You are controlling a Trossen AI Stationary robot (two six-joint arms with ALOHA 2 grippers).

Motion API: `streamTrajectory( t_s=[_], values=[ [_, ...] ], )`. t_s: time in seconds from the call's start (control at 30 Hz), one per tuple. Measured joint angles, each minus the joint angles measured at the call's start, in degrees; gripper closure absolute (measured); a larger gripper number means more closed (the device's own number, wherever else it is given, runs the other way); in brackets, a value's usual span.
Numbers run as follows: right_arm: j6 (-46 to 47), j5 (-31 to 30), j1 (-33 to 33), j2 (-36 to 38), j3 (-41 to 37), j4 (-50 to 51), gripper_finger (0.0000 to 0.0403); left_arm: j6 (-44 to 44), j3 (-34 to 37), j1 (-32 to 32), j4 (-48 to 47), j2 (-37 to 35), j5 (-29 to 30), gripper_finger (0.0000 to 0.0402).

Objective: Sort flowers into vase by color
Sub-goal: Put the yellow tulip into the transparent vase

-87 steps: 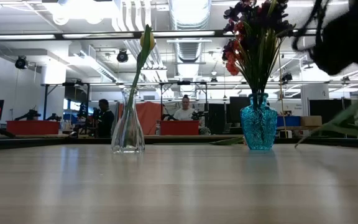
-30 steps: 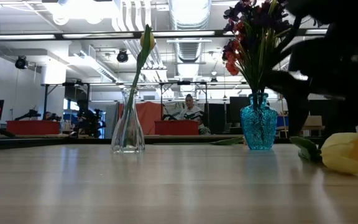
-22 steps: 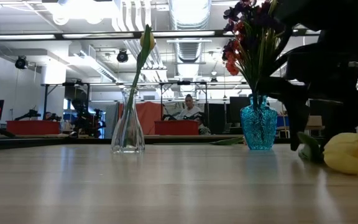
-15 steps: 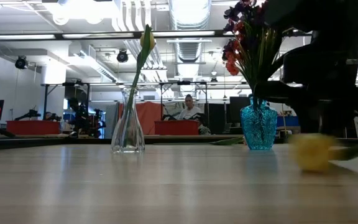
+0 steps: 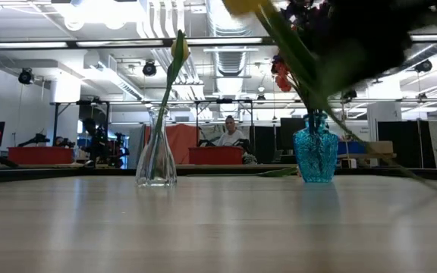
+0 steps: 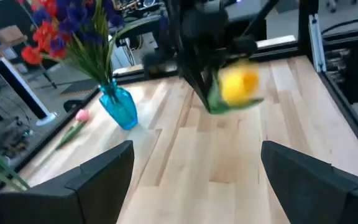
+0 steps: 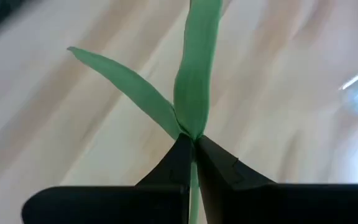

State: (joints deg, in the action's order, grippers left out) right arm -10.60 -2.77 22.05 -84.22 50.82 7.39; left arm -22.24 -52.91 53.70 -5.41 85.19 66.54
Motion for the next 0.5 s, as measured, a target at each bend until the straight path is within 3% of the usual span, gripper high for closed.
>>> streamTrajectory(
  t_s=[0.17, 0.27, 0.37, 0.5],
  values=[
    [6.9, -13.35, -2.96, -0.25, -1.87, -27.86, 0.0393, -4.76, 2.62, -0.29, 0.79, -0.14, 3.68, 0.0068],
    [8.05, -14.07, -5.63, -3.08, -1.87, -42.94, 0.0394, -5.09, 3.43, -0.29, 0.6, -0.24, 6.76, 0.0068],
    [6.04, -15.54, -6.47, -7.54, -1.44, -60.16, 0.0394, -5.28, 3.64, -0.29, 0.31, -0.89, 7.59, 0.0068],
    [-1.85, -22.87, -6.45, -14.73, 1.11, -78.96, 0.0394, -5.31, 3.6, -0.29, -0.49, -1.9, 7.63, 0.0068]
  ],
)
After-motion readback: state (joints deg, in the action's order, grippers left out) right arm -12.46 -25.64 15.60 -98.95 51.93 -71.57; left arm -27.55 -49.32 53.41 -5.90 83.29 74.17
